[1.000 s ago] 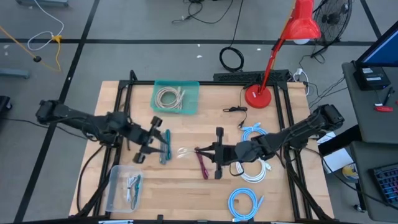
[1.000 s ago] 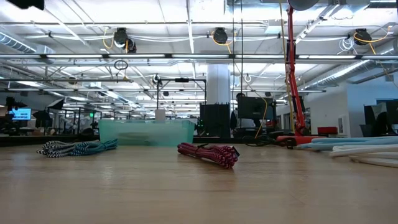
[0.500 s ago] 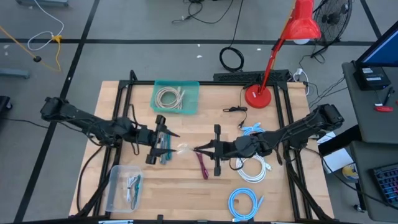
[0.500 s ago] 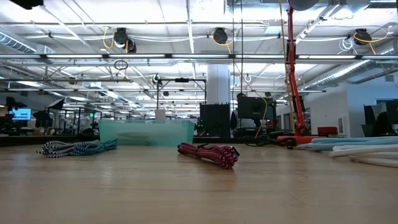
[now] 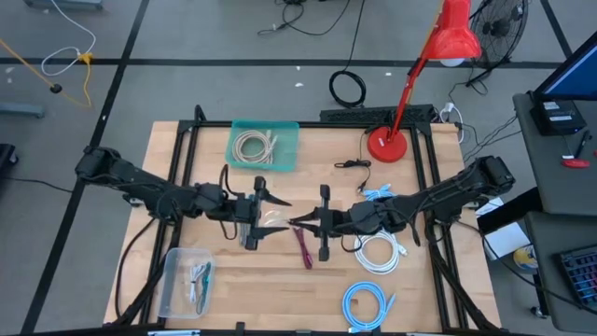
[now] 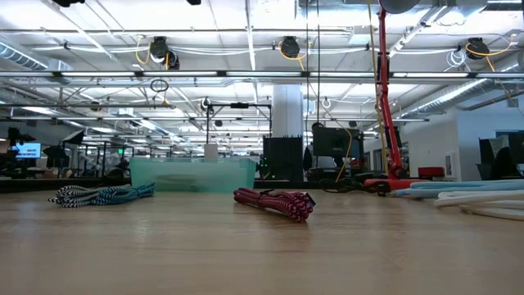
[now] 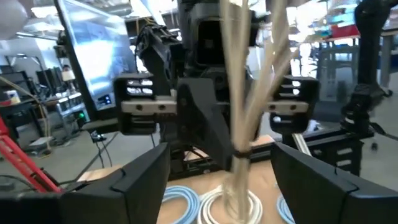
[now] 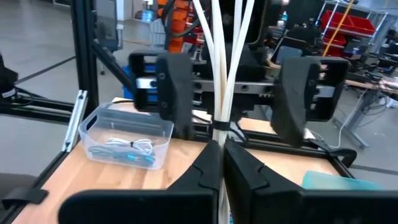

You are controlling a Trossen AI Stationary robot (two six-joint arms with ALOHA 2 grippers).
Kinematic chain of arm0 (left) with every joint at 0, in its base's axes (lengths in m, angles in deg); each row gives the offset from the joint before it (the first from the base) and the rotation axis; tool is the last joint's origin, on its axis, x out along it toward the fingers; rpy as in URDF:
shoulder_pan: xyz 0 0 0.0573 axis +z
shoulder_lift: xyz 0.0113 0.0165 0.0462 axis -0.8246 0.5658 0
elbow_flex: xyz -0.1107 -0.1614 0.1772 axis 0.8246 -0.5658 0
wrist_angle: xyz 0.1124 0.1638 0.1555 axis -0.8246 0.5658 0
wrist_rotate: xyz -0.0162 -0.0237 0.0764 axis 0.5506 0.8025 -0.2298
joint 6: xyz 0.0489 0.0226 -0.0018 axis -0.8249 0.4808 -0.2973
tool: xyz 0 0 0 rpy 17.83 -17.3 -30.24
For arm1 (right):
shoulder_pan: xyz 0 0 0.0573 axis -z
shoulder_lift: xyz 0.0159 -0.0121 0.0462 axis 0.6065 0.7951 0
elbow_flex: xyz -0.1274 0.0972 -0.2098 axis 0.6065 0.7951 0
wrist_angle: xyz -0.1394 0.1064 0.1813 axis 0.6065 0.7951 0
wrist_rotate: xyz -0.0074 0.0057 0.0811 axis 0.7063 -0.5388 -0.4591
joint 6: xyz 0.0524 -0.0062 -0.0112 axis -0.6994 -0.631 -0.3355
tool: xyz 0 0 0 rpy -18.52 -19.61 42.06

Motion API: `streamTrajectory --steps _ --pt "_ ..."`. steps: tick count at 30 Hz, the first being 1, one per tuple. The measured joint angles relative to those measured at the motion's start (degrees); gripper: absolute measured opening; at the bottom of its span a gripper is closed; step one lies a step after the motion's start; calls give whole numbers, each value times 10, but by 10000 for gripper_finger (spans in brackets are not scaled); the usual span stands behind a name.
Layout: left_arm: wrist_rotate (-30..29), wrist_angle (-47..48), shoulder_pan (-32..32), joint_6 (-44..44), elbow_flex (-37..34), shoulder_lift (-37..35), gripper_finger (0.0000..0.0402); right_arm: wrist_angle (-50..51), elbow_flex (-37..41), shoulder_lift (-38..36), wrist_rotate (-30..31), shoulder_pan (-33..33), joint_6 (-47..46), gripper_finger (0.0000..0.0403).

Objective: Pick & Place USB Port
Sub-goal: Put the brown charger cable into the transparent bin

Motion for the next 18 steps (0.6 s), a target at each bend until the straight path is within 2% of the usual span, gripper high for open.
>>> streamTrajectory --steps 4,9,15,18 --pt "-5 -7 0 1 0 1 245 2 0 0 1 1 0 1" --pt "-4 -8 -3 1 0 -2 184 4 0 0 1 3 0 1" --pt "2 -7 -2 0 0 -2 90 5 0 0 2 8 -2 1" --pt "8 -7 -2 1 0 -2 29 10 0 0 1 10 -2 6"
